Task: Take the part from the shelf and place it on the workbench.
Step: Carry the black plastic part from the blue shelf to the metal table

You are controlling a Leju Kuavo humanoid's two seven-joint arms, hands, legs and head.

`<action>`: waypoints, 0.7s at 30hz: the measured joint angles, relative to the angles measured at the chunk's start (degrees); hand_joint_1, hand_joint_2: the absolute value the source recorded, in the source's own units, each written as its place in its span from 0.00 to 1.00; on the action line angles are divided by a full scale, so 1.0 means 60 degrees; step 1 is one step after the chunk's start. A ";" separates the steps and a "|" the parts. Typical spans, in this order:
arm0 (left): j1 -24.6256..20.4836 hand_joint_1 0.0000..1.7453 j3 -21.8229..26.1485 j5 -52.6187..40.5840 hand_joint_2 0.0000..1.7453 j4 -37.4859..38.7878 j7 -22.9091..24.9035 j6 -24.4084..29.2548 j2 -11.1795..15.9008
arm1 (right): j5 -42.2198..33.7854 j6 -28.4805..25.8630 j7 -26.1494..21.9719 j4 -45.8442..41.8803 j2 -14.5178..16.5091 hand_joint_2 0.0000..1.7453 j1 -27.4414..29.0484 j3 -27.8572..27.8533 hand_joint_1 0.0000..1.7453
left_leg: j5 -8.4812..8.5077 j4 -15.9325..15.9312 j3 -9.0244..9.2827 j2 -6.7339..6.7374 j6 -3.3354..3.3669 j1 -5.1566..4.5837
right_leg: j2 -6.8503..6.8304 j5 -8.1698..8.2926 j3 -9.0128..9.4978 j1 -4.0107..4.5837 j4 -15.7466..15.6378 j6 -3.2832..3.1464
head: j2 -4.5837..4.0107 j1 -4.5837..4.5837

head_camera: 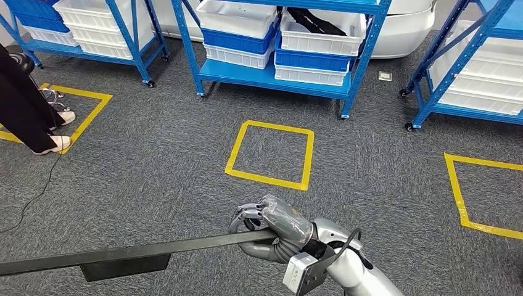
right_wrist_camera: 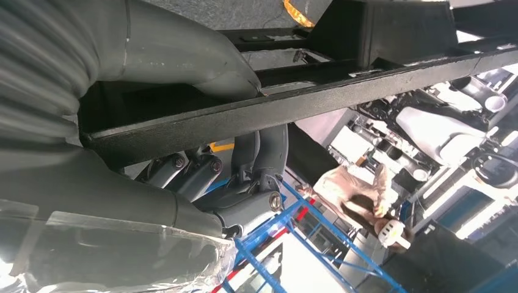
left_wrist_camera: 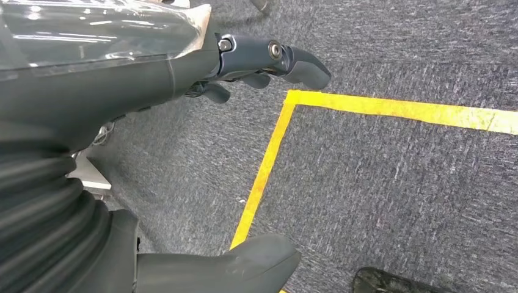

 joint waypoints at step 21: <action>-0.0007 0.00 -0.0269 -0.0210 1.00 -0.0162 0.0080 -0.0180 0.0123 | 0.0080 -0.0127 0.0044 0.0636 0.0268 1.00 -0.1140 0.0068 1.00 | -0.0108 0.0125 -0.0164 -0.0827 0.0067 -0.0076 | 0.0491 0.0109 -0.0014 -0.0022 -0.0072 -0.0057 | 0.0000 0.0046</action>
